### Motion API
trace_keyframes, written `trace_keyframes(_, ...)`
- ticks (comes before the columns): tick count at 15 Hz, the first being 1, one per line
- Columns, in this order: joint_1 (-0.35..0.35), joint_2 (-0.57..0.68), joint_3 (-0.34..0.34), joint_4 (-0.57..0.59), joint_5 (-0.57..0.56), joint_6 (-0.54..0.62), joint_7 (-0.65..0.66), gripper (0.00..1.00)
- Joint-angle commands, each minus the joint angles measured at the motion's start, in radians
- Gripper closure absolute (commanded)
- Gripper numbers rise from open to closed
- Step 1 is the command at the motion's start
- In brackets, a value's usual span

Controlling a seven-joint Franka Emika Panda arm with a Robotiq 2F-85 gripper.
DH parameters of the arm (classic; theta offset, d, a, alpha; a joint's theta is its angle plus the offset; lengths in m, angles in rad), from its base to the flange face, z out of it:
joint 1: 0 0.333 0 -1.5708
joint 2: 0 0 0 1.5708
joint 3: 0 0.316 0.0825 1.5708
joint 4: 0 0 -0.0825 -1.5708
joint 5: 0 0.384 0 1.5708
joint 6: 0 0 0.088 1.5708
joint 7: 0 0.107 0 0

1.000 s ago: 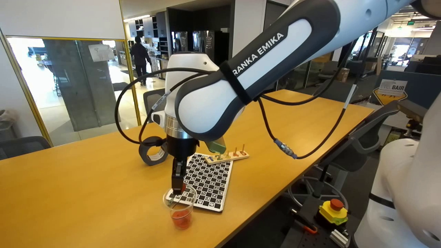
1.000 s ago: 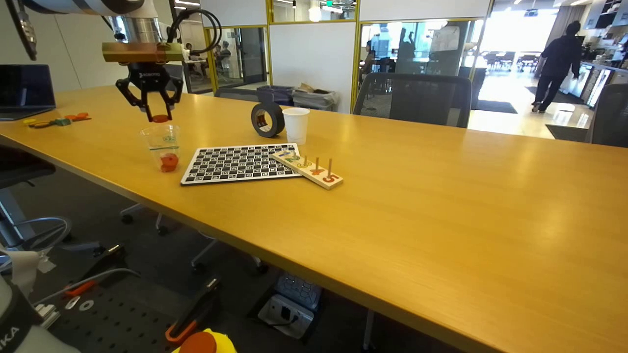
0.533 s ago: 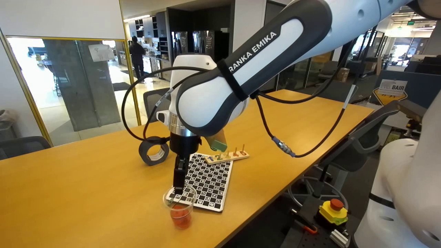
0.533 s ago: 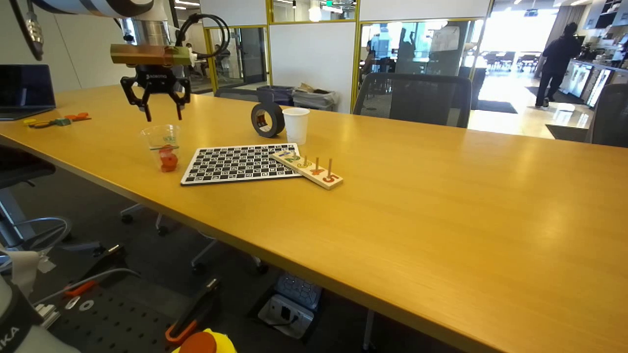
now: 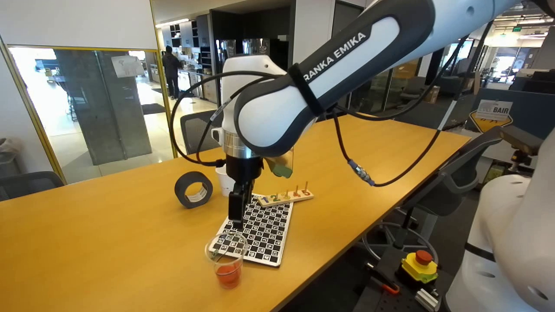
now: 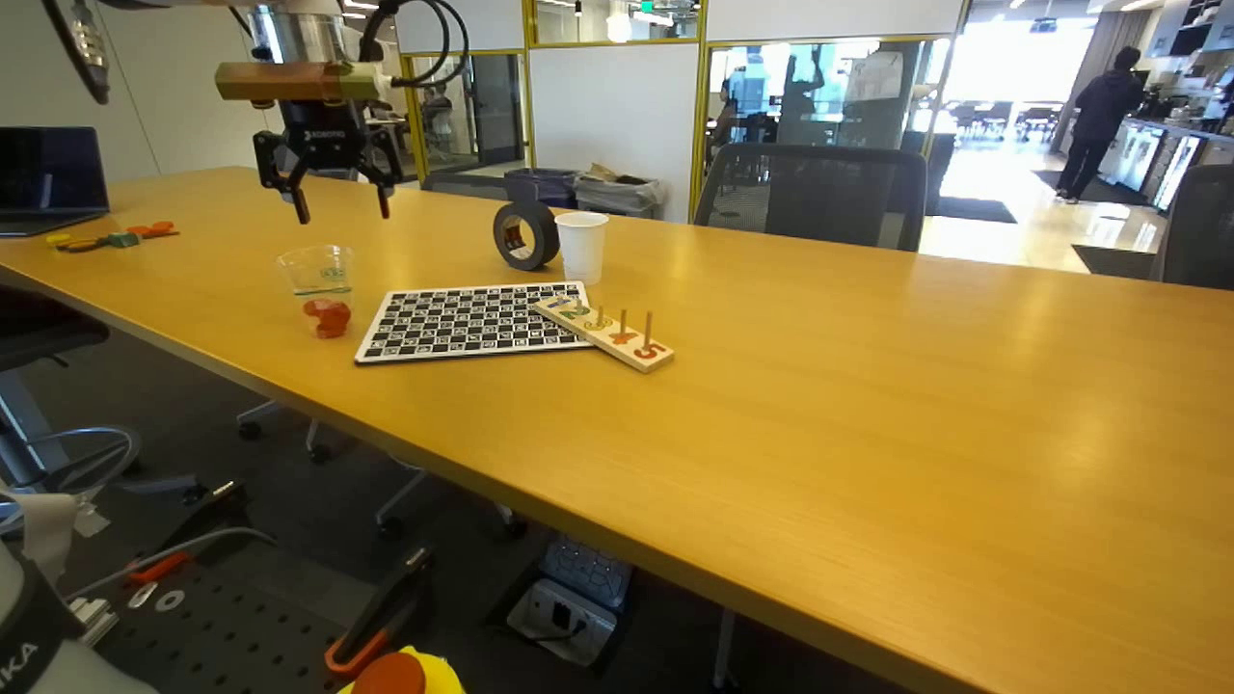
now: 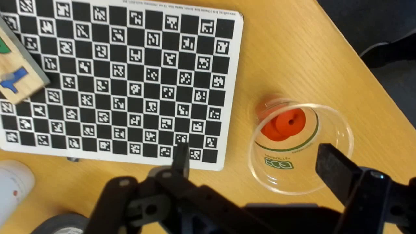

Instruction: Pick up the orange tokens from the table and put them in the colourless cup. Pick up the blue token and put it in the white cup.

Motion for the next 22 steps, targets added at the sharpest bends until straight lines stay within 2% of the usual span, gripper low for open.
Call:
trace_keyframes(1,-0.012,-0.166,0.014,-0.023,-0.064,-0.163,0.196,0.0)
trace_keyframes(8,-0.024,-0.486,0.011,-0.082,-0.003,-0.458,0.495,0.0)
trace_keyframes(14,-0.096,-0.752,-0.012,-0.214,0.056,-0.567,0.664,0.0)
trace_keyframes(18,-0.104,-0.849,-0.06,-0.291,0.011,-0.603,0.516,0.0)
trace_keyframes(22,-0.111,-0.893,-0.112,-0.337,-0.016,-0.602,0.395,0.0)
